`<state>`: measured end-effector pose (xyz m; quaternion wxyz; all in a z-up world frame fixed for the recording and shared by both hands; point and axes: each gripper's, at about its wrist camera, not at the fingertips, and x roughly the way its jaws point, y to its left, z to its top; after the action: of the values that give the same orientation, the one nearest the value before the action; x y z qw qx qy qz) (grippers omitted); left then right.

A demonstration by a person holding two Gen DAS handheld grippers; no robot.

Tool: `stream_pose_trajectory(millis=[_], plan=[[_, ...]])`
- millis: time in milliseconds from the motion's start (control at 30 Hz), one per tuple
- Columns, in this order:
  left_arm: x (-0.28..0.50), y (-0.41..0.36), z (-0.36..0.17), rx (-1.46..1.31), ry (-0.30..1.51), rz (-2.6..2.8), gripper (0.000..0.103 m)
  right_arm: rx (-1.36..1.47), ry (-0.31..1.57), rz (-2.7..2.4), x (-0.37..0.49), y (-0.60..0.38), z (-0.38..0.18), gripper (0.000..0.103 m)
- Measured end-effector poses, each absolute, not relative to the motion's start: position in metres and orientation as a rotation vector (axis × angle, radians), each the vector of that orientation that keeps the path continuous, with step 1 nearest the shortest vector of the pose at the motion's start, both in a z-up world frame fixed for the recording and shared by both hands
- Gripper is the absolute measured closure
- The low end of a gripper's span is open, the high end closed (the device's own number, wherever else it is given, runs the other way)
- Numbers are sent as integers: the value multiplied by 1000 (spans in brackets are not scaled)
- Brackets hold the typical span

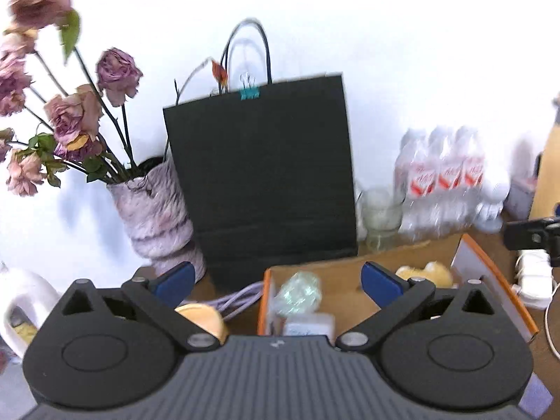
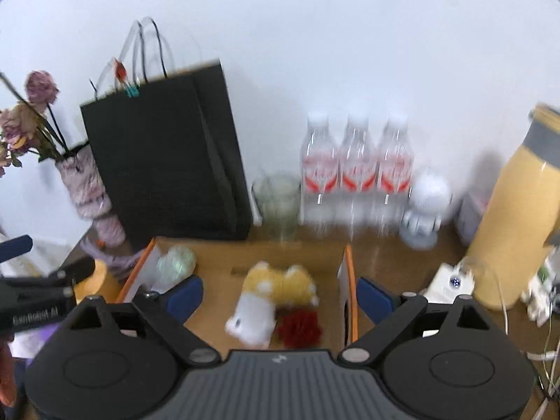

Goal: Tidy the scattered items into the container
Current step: 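Carry the rose and cotton-pad box into the cardboard box and release both, then grasp the crumpled tissue with the left gripper while the right grasps the purple pouch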

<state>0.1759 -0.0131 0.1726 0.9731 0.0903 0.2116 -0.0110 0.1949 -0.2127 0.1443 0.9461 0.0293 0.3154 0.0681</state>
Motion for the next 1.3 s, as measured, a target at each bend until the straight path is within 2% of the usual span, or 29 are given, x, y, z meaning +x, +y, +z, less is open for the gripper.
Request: stream_pose_trajectory(millis=[100, 200, 433, 633, 767, 867, 1033, 1133, 1300], plan=[[156, -8, 156, 73, 312, -41, 0, 37, 426, 187, 166, -210, 126, 9], [147, -7, 153, 41, 228, -50, 0, 20, 325, 174, 151, -207, 113, 9], [139, -7, 164, 18, 184, -62, 0, 34, 319, 158, 149, -204, 114, 9], [87, 1, 145, -28, 173, -38, 0, 59, 305, 147, 110, -208, 95, 9], [26, 14, 117, -33, 247, -60, 0, 42, 284, 160, 58, -214, 71, 9], [-24, 36, 85, -86, 382, -107, 0, 69, 263, 168, 0, -230, 50, 8], [-89, 57, 34, -75, 519, -149, 0, 83, 321, 153, -85, -255, 15, 6], [-92, 54, 28, -34, 546, -187, 0, 101, 380, 143, -102, -264, 1, 5], [-68, 24, 29, 80, 508, -239, 2, 8, 465, 153, -77, -248, -8, 6]])
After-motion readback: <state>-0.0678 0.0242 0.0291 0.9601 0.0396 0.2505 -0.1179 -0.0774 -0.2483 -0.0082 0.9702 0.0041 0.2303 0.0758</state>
